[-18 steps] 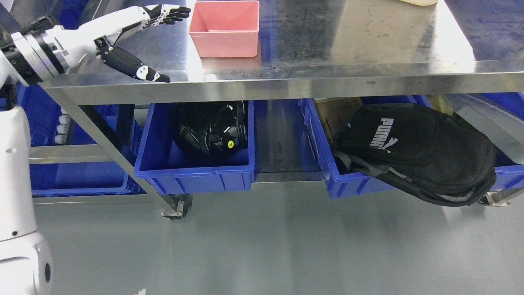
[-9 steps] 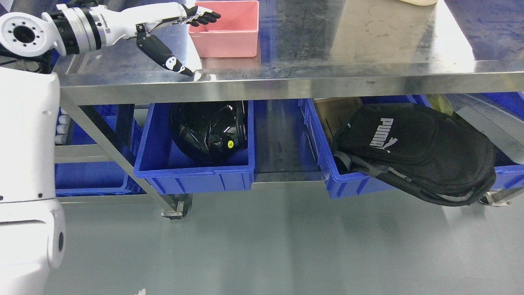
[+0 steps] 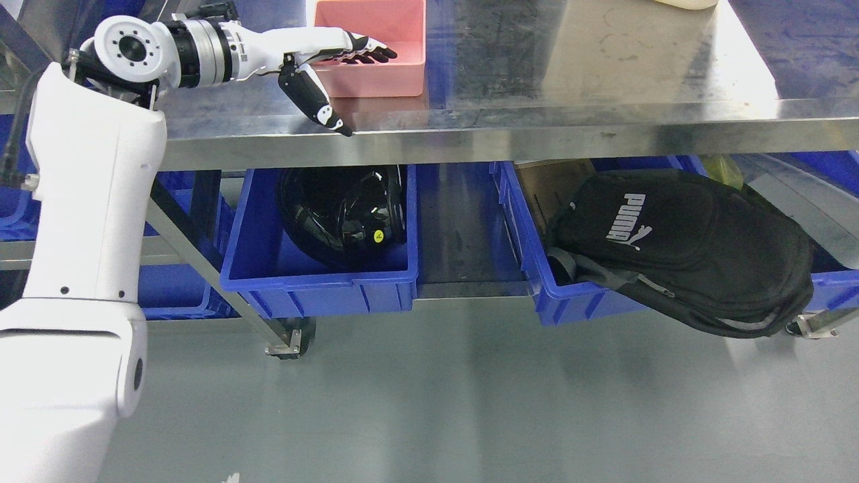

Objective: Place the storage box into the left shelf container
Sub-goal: 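Hook the left hand fingers over the pink box's rim and grasp it, then lift the pink box off the table with the left hand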

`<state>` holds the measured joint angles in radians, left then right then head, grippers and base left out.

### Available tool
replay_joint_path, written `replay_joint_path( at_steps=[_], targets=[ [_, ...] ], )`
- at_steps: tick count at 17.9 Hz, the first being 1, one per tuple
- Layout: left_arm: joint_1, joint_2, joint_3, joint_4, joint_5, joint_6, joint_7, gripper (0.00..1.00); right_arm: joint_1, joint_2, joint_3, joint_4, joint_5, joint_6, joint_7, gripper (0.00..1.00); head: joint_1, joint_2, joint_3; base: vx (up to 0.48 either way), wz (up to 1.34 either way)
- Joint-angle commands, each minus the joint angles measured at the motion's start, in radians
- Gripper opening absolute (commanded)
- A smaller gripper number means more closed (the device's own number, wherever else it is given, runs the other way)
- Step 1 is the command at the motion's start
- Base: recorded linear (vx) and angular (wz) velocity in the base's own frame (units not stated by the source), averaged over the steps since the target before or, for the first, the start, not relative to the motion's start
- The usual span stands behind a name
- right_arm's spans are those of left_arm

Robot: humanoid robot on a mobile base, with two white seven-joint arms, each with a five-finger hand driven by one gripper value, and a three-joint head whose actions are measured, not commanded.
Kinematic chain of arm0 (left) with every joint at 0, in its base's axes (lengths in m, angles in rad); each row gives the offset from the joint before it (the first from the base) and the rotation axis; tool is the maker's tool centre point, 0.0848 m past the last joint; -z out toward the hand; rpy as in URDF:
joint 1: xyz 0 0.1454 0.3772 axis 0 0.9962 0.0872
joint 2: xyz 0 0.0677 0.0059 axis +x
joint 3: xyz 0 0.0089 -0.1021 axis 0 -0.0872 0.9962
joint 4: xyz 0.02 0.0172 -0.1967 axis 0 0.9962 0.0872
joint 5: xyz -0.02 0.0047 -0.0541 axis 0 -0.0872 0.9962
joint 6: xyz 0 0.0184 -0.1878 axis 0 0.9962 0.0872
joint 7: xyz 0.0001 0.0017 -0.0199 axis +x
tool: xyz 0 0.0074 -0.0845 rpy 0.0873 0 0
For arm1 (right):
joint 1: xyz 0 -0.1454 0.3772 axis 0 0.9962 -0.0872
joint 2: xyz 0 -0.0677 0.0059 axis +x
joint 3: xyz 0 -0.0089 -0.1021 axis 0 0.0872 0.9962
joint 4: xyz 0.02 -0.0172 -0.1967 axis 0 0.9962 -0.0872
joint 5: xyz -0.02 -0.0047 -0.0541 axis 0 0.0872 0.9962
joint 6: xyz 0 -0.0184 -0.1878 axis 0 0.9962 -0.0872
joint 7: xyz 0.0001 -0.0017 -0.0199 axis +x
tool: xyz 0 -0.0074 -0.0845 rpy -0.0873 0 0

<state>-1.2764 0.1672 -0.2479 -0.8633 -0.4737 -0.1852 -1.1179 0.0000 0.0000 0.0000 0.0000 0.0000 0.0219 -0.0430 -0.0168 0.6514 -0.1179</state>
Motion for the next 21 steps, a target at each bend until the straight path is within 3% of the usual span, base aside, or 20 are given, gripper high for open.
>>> replay_joint_path(
  at_steps=[1, 4, 7, 11, 14, 19, 21],
  targets=[
    [-0.027, -0.089, -0.01, 0.168, -0.039, 0.0, -0.014, 0.69, 0.009, -0.017, -0.005, -0.017, 0.002, 0.0, 0.0, 1.0, 0.0, 0.0, 0.0, 0.006, 0.03],
    [-0.024, -0.09, 0.077, 0.173, -0.037, -0.052, -0.016, 0.43, 0.009, -0.017, -0.005, -0.017, 0.002, 0.0, 0.0, 1.0, 0.0, 0.0, 0.0, 0.002, 0.07],
    [-0.018, -0.095, 0.22, 0.22, -0.028, -0.167, -0.049, 0.1, 0.009, -0.017, -0.005, -0.017, 0.002, 0.0, 0.0, 1.0, 0.0, 0.0, 0.0, 0.004, 0.11],
    [-0.015, -0.118, 0.372, 0.231, 0.077, -0.174, -0.062, 0.0, 0.009, -0.017, -0.005, -0.017, 0.002, 0.0, 0.0, 1.0, 0.0, 0.0, 0.0, 0.015, 0.1],
    [-0.012, -0.12, 0.41, 0.253, 0.21, -0.171, -0.056, 0.0, 0.009, -0.017, -0.005, -0.017, 0.002, 0.0, 0.0, 1.0, 0.0, 0.0, 0.0, 0.016, 0.02],
    [-0.005, -0.15, 0.513, 0.251, 0.309, -0.165, -0.06, 0.0, 0.009, -0.017, -0.005, -0.017, 0.002, 0.0, 0.0, 1.0, 0.0, 0.0, 0.0, -0.002, -0.01],
    [-0.003, -0.15, 0.513, 0.245, 0.432, -0.154, -0.06, 0.0, 0.009, -0.017, -0.005, -0.017, 0.002, 0.0, 0.0, 1.0, 0.0, 0.0, 0.0, -0.003, -0.01]
  ],
)
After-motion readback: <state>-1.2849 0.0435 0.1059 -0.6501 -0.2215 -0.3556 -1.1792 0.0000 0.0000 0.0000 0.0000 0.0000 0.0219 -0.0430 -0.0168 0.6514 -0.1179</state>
